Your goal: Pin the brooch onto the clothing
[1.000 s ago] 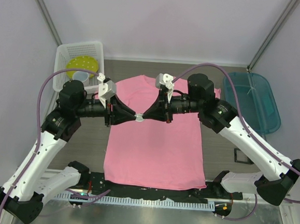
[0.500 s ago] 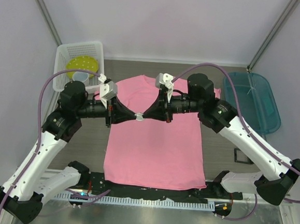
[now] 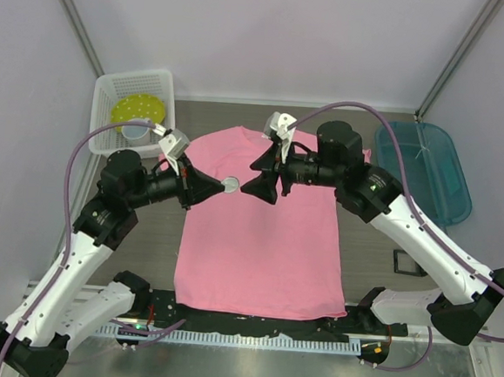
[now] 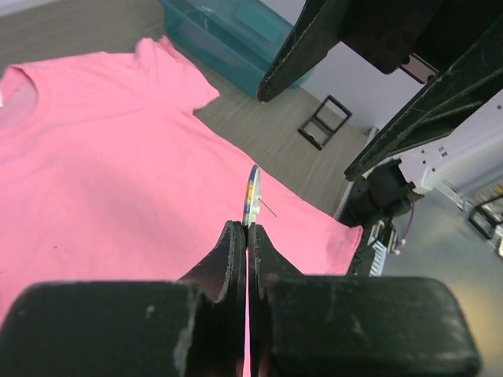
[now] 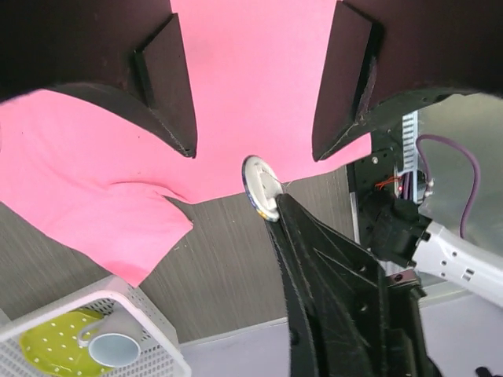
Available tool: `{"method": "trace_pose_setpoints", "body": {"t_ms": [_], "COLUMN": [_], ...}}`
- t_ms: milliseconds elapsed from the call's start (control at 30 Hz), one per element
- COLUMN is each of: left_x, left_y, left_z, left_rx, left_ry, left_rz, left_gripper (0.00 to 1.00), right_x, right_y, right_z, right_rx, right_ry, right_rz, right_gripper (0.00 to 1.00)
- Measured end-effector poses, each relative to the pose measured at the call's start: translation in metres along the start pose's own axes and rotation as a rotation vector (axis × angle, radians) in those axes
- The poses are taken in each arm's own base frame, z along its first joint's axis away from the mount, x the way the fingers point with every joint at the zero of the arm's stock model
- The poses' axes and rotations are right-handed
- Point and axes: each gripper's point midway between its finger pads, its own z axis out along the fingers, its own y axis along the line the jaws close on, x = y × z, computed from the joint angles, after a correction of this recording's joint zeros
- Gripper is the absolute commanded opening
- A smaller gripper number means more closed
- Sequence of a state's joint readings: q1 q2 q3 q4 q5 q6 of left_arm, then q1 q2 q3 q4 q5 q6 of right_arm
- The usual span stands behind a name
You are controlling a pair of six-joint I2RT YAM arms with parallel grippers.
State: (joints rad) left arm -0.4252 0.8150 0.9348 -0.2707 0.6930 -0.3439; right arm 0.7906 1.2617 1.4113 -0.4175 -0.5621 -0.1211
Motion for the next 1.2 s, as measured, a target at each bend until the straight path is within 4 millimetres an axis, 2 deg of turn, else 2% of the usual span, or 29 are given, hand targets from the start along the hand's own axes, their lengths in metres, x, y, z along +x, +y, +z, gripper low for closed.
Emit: {"method": "trace_pose_setpoints", "body": {"t_ms": [100, 267, 633, 867, 1200], "left_x": [-0.010, -0.024, -0.024, -0.022, -0.019], "left_y": [0.005, 0.013, 0.028, 0.039, 0.045], "left_z": [-0.004, -0.010, -0.009, -0.009, -0.007], "left_rx": [-0.051, -0.134, -0.264, -0.326, -0.356], "left_ry": [-0.049, -0.117, -0.128, -0.114, -0.096], "left_rz": [0.025, 0.068, 0.187, 0.228, 0.258], "left_gripper": [0.00, 0.00, 0.00, 0.00, 0.00], "right_x": [-0.001, -0.005, 0.012, 0.024, 0.019], "right_y": [-0.007, -0.019, -0.043, -0.050, -0.051], "right_z": [0.000, 0.009, 0.042, 0.054, 0.061], "right_rx": [0.053, 0.132, 0.227, 0.249, 0.236], "right_ry": [-0.002, -0.032, -0.036, -0.017, -0.043], "right_rz": [0.068, 0.236, 0.564, 0.642, 0.674], "right_gripper": [0.74, 0.74, 0.75, 0.74, 0.72]}}
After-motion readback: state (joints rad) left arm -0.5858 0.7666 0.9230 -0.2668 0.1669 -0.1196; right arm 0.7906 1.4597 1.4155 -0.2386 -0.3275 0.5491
